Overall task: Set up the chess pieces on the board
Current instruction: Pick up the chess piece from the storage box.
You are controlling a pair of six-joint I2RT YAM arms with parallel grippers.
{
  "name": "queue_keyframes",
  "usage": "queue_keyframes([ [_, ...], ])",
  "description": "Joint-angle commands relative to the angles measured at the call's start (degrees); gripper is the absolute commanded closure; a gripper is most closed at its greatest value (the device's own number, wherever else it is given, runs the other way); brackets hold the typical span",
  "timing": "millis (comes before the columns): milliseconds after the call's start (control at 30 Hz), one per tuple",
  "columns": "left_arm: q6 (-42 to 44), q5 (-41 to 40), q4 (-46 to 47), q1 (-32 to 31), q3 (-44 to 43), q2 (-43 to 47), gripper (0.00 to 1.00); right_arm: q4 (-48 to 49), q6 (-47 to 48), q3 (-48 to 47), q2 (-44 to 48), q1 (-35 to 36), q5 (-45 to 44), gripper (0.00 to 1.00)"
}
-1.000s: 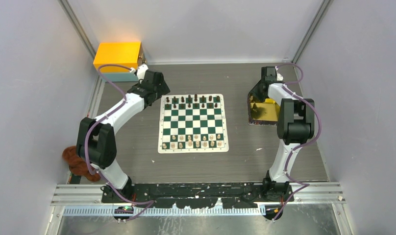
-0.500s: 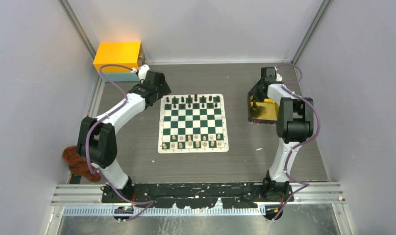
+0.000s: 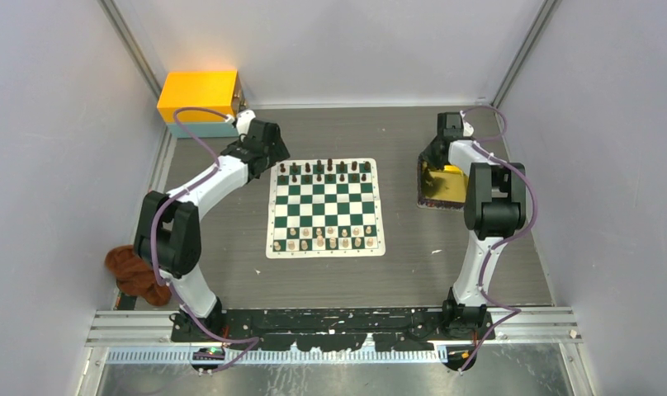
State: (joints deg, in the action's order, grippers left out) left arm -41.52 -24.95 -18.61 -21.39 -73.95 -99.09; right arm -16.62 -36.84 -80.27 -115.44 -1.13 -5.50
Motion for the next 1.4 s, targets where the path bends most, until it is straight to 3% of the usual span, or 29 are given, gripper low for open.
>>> queue_keyframes([
  [0,0.72,-0.92,3.14,-0.23,-2.81,-0.3,0.08,-1.74,2.01,-2.99,-1.25,-0.02,-3.28,0.73],
  [433,0.57,-0.88,2.9,-0.23,-3.77,-1.15,0.08,-4.33,3.62,-3.98,-0.22,-0.02,-5.82,0.99],
  [1033,-1.2,-0.3,2.26,-0.23,1.31,5.61,0.08,-8.24,4.5,1.16,12.98,1.13,-7.84,0.99],
  [1367,-1.96,-0.68,0.2,-0.32,5.99,15.65,0.08,-17.12,10.29,-1.51,22.57,12.23,-6.38,0.99],
])
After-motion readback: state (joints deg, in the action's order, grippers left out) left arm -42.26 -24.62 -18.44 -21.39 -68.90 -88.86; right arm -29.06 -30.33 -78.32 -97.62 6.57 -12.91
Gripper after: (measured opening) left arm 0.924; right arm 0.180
